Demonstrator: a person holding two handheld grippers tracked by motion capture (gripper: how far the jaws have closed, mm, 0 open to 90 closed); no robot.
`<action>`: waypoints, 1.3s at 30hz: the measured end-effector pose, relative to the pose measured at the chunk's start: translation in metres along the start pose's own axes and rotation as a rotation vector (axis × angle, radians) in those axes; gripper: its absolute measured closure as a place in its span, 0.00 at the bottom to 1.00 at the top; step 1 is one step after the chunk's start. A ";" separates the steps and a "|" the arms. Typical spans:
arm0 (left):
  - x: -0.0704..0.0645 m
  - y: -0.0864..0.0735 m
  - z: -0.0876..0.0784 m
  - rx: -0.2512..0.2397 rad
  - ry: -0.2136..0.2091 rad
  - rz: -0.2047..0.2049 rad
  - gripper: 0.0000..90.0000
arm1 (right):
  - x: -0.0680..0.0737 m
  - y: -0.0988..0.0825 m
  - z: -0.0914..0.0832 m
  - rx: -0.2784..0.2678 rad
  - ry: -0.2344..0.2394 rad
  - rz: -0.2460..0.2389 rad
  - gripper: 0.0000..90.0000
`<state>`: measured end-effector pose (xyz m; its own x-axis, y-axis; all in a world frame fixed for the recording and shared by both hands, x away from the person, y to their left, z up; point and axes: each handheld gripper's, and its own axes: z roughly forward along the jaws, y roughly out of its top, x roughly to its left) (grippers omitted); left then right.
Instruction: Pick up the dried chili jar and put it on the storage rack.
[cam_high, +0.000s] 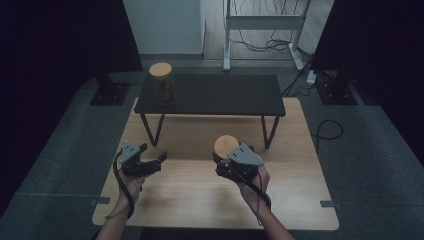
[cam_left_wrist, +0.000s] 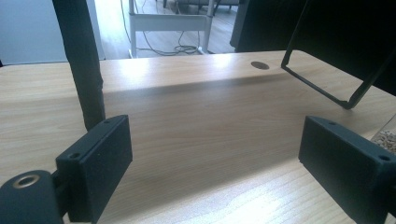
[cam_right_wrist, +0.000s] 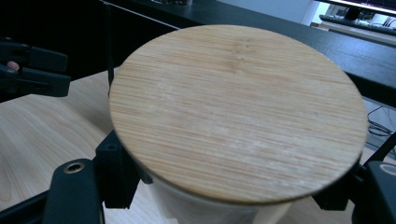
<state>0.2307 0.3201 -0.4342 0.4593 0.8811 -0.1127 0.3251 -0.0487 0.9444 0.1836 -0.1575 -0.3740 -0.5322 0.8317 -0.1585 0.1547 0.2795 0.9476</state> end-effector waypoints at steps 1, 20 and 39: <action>0.000 0.000 0.000 -0.001 0.000 0.000 0.10 | 0.000 0.001 0.000 -0.001 0.000 -0.002 0.28; 0.002 0.000 -0.002 -0.010 0.002 -0.005 0.10 | -0.006 0.021 0.005 0.001 -0.015 -0.031 0.28; 0.003 0.001 -0.005 -0.020 0.005 -0.005 0.10 | -0.011 0.038 0.009 -0.014 -0.035 -0.042 0.28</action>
<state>0.2285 0.3254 -0.4318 0.4534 0.8837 -0.1161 0.3107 -0.0346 0.9499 0.2028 -0.1521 -0.3388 -0.5088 0.8356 -0.2072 0.1208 0.3076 0.9438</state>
